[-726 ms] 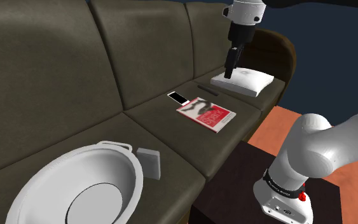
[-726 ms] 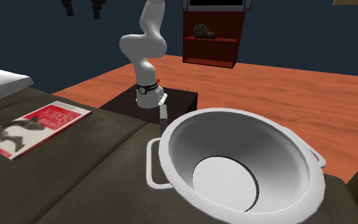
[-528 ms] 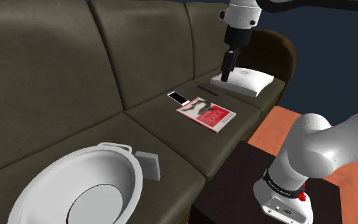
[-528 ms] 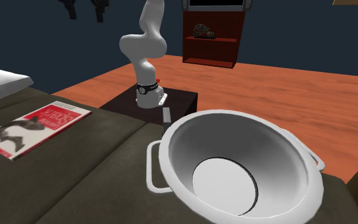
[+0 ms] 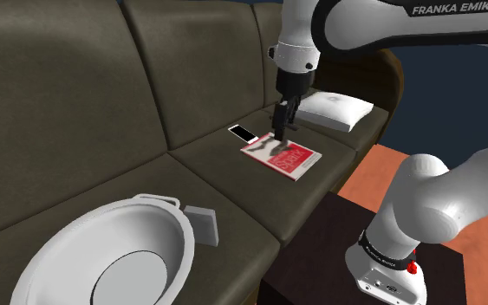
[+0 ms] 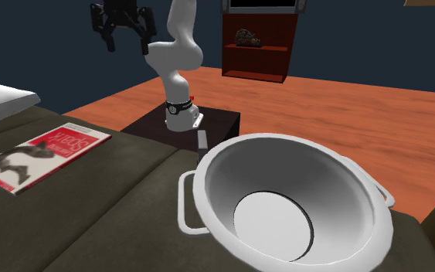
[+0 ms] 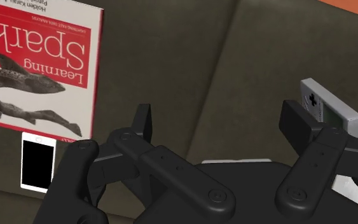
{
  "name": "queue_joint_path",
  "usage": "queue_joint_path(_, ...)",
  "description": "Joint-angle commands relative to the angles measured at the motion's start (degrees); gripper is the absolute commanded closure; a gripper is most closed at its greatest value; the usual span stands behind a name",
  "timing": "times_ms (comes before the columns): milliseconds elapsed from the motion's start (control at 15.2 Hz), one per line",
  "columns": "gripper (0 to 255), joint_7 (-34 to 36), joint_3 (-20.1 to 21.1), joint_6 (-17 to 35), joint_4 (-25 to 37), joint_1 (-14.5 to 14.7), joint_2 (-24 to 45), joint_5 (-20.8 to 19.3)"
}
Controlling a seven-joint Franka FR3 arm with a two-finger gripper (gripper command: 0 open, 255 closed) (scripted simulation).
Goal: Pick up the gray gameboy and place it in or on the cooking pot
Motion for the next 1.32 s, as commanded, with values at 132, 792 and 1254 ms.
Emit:
queue_joint_path(132,0,3.7,3.7,4.6,-0.7,1.5,4.3,2.5)
queue_joint_path(792,0,13.0,12.8,16.4,1.4,4.3,19.0,5.7)
queue_joint_path(1254,0,19.5,18.0,22.7,5.8,5.4,30.4,4.3)
